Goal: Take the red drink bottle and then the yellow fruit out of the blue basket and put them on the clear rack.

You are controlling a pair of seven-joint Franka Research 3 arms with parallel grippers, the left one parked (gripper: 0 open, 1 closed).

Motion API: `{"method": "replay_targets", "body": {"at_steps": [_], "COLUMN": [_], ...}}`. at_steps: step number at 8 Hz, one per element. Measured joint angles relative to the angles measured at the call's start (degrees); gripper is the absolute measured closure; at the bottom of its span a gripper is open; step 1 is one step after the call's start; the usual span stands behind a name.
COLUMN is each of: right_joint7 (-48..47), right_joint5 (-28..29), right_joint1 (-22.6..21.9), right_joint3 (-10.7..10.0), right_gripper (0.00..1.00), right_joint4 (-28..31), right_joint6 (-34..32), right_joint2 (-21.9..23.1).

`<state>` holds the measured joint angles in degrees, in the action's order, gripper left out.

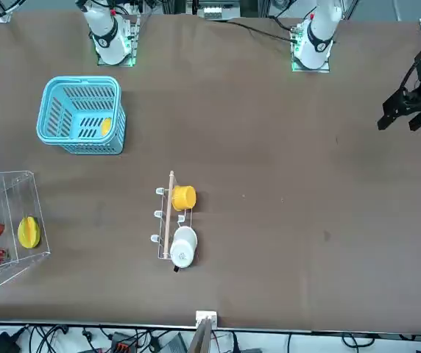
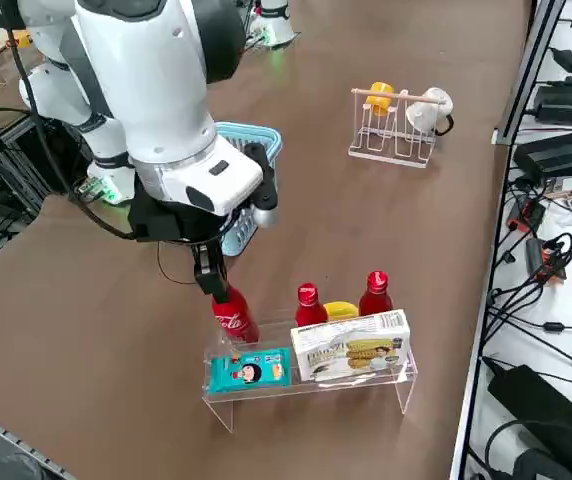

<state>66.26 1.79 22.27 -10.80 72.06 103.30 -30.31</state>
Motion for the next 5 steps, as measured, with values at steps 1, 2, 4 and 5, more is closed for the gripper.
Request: {"method": "replay_targets", "body": {"at_steps": [1, 2, 4, 5], "right_joint7": [0.00, 0.00, 0.00, 0.00], "right_joint5": [0.05, 0.10, 0.12, 0.12], "right_joint1": [0.01, 0.06, 0.34, 0.47], "right_joint3": [0.00, 0.00, 0.00, 0.00], "right_gripper": [0.64, 0.64, 0.64, 0.64], "right_joint4": [0.00, 0.00, 0.02, 0.03], "right_joint6": [0.10, 0.11, 0.11, 0.11], "right_joint2": [-0.22, -0.27, -0.60, -0.85]}}
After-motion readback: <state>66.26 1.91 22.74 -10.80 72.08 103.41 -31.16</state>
